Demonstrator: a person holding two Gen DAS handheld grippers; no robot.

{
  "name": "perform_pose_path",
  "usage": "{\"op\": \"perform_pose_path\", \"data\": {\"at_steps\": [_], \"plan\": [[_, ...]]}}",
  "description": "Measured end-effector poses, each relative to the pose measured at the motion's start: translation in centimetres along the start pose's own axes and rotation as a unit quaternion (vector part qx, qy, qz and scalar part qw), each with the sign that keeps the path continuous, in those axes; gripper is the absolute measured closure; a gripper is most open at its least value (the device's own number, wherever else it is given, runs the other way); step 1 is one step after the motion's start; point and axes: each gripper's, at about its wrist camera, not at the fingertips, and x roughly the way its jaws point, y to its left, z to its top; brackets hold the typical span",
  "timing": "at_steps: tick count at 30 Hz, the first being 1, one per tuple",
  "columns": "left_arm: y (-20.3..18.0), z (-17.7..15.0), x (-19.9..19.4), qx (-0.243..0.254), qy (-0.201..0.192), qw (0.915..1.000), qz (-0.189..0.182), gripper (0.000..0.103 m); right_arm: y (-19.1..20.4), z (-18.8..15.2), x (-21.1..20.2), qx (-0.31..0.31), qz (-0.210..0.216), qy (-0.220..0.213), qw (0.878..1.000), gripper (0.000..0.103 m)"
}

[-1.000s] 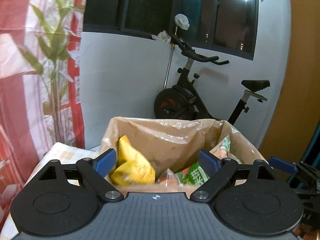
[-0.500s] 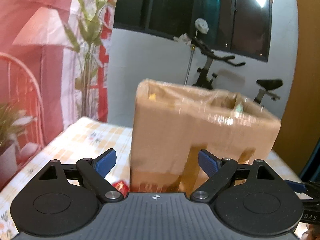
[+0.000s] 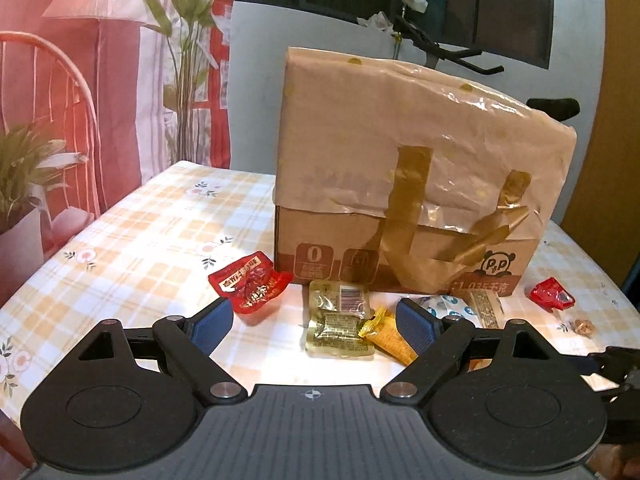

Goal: Organize snacks
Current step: 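Move both tools back down to the snacks on the table, then position the left tool over the gold sachet while the right tool approaches the jerky pack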

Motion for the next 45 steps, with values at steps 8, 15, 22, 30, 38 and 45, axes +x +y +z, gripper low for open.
{"op": "perform_pose_path", "data": {"at_steps": [8,15,22,30,38,45], "plan": [[0.3,-0.3,0.4,-0.016,0.005,0.9999,-0.001,0.013,0.5,-0.6,1.1,-0.027,-0.015,0.007,1.000,0.035],[0.3,-0.4,0.4,-0.026,0.001,0.9996,-0.010,0.013,-0.6,-0.5,0.5,-0.006,-0.033,0.006,0.999,0.053],[0.6,-0.6,0.9,-0.033,0.015,0.9993,-0.009,0.013,-1.4,-0.3,0.0,0.016,-0.036,-0.007,0.999,0.054],[0.6,-0.6,1.0,-0.029,0.020,0.9994,0.002,0.014,-1.7,-0.4,0.1,0.009,-0.068,0.008,0.998,0.054],[0.7,-0.7,0.9,-0.029,0.022,0.9993,0.006,0.014,-3.4,-0.3,-1.1,0.056,-0.092,-0.019,0.994,0.054],[0.6,-0.7,0.9,-0.030,0.023,0.9993,0.007,0.014,-1.0,-0.2,-1.6,0.000,-0.020,-0.038,0.999,0.077]]}}
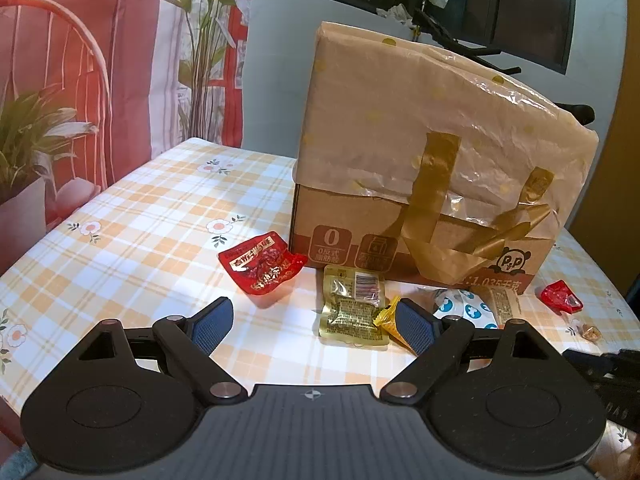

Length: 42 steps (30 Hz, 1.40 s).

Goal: Organize snacks
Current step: 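Position the left tool over the gold sachet while the right tool approaches the jerky pack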

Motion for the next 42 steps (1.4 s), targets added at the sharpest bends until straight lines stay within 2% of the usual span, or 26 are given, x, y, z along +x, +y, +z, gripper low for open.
{"op": "perform_pose_path", "data": {"at_steps": [2,4,8,10,14,17,21,25,29,34,42], "plan": [[0.0,0.0,0.0,-0.001,0.000,1.0000,0.002,0.014,0.6,0.0,0.3,-0.013,0.011,0.010,1.000,0.078],[0.0,0.0,0.0,-0.003,0.000,1.0000,0.002,0.014,0.5,0.0,0.4,-0.013,-0.005,0.016,1.000,0.078],[-0.1,-0.1,0.2,-0.001,0.003,1.0000,0.001,0.014,-0.8,-0.1,0.4,0.026,-0.015,0.017,0.999,0.076],[-0.2,-0.1,0.2,-0.001,0.004,1.0000,0.001,0.014,-0.7,-0.1,0.3,0.025,0.005,0.015,1.000,0.075],[-0.1,-0.1,0.2,-0.002,0.005,1.0000,0.002,0.014,1.4,-0.1,0.6,-0.020,0.061,0.030,0.998,0.073],[0.0,-0.1,0.3,-0.004,0.006,1.0000,0.003,0.014,2.7,-0.4,0.5,-0.050,0.097,0.040,0.993,0.060],[0.0,-0.1,0.4,-0.004,0.008,1.0000,0.002,0.014,4.0,-0.8,1.0,-0.087,0.108,0.060,0.989,0.044],[-0.1,-0.1,0.4,-0.006,0.009,0.9999,0.004,0.014,4.7,-1.2,1.7,-0.108,0.106,0.072,0.986,0.038],[-0.1,-0.2,0.5,-0.004,0.013,0.9999,0.003,0.014,5.0,-1.4,1.7,-0.124,0.102,0.070,0.985,0.037],[0.0,-0.2,0.4,-0.005,0.013,0.9999,0.003,0.014,4.3,-1.1,1.1,-0.118,0.089,0.083,0.986,0.049],[0.1,-0.2,0.5,-0.007,0.016,0.9998,0.004,0.014,0.2,-0.3,0.6,-0.022,0.035,0.098,0.994,0.053]]}}
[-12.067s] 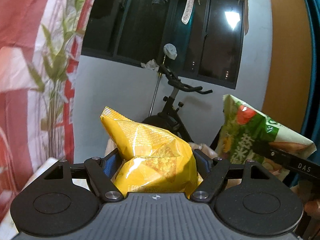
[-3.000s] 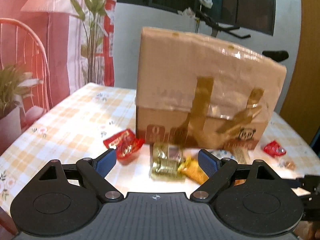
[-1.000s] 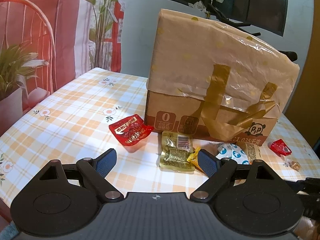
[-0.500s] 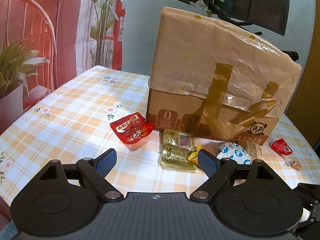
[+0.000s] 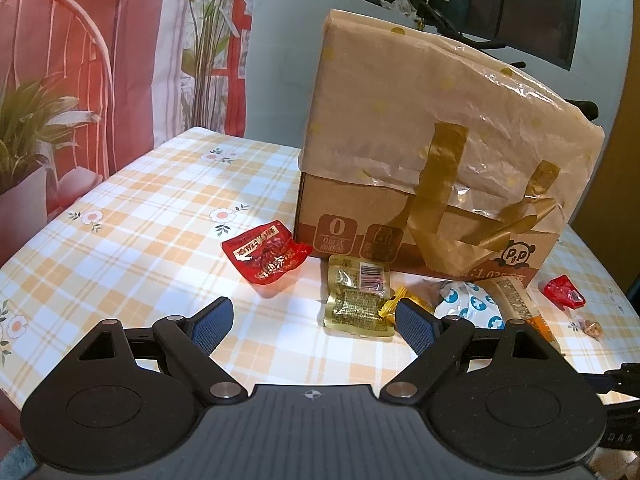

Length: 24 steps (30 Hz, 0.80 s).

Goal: Organize snacks
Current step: 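Position the left tool over the gold sachet while the right tool approaches the jerky pack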

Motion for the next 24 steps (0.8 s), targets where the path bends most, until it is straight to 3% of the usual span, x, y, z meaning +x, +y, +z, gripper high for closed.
{"op": "perform_pose_path", "data": {"at_steps": [6,16,24], "plan": [[0.1,-0.1,0.2,-0.001,0.003,1.0000,0.001,0.014,-0.1,0.0,-0.7,0.003,0.025,0.017,1.000,0.054],[0.1,-0.2,0.3,0.000,0.005,1.0000,0.000,0.014,-3.0,-0.1,-0.9,0.066,-0.052,0.013,0.996,0.054],[0.3,-0.4,0.5,0.001,0.011,0.9999,0.003,0.014,-5.9,2.6,1.9,0.099,-0.058,-0.020,0.993,0.054]]}}
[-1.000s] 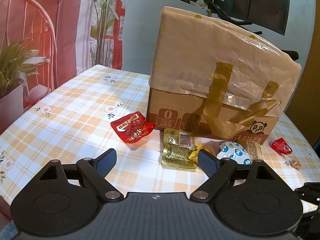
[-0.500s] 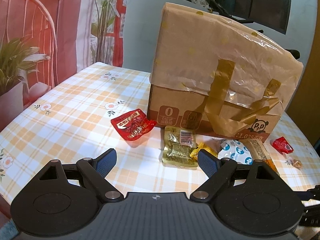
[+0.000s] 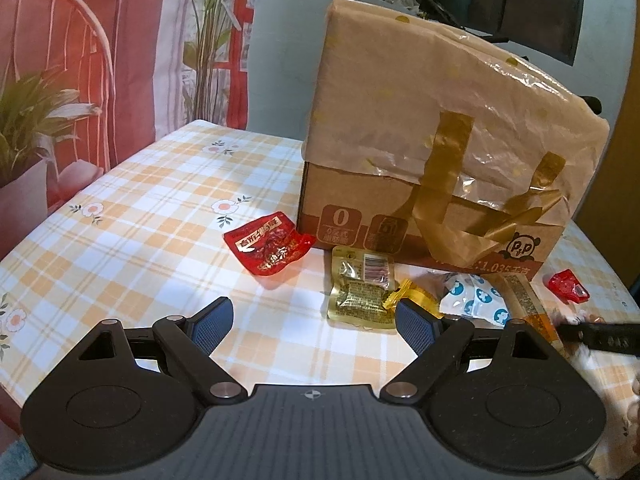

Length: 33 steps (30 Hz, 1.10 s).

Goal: Organize snacks
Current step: 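Position the left tool over the gold sachet while the right tool approaches the jerky pack, then grasp the gold sachet with the left tool while the right tool grasps the brown jerky pack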

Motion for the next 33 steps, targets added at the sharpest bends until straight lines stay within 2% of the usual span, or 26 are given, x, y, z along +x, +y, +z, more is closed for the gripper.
{"op": "perform_pose_path", "data": {"at_steps": [4,8,19,22,27,33], "plan": [[0.1,-0.1,0.3,0.000,0.005,1.0000,0.003,0.014,0.3,0.4,1.1,-0.043,-0.012,-0.017,0.999,0.050],[0.1,-0.1,0.6,0.000,0.003,1.0000,0.004,0.014,1.0,-0.3,1.2,-0.095,-0.004,-0.021,0.995,0.045],[0.0,-0.5,1.6,0.007,0.022,0.9997,0.005,0.014,0.2,-0.3,1.5,-0.124,0.032,-0.022,0.991,0.040],[-0.1,-0.6,1.7,0.010,0.025,0.9996,0.004,0.014,0.1,-0.5,1.4,-0.124,0.039,-0.029,0.991,0.042],[0.0,-0.7,2.1,0.009,0.034,0.9994,0.005,0.014,-0.7,-0.8,1.2,-0.101,0.047,-0.051,0.992,0.060],[-0.3,-0.8,2.8,0.013,0.043,0.9989,-0.013,0.019,-0.9,-1.0,0.7,-0.090,0.051,-0.068,0.992,0.063]]}}
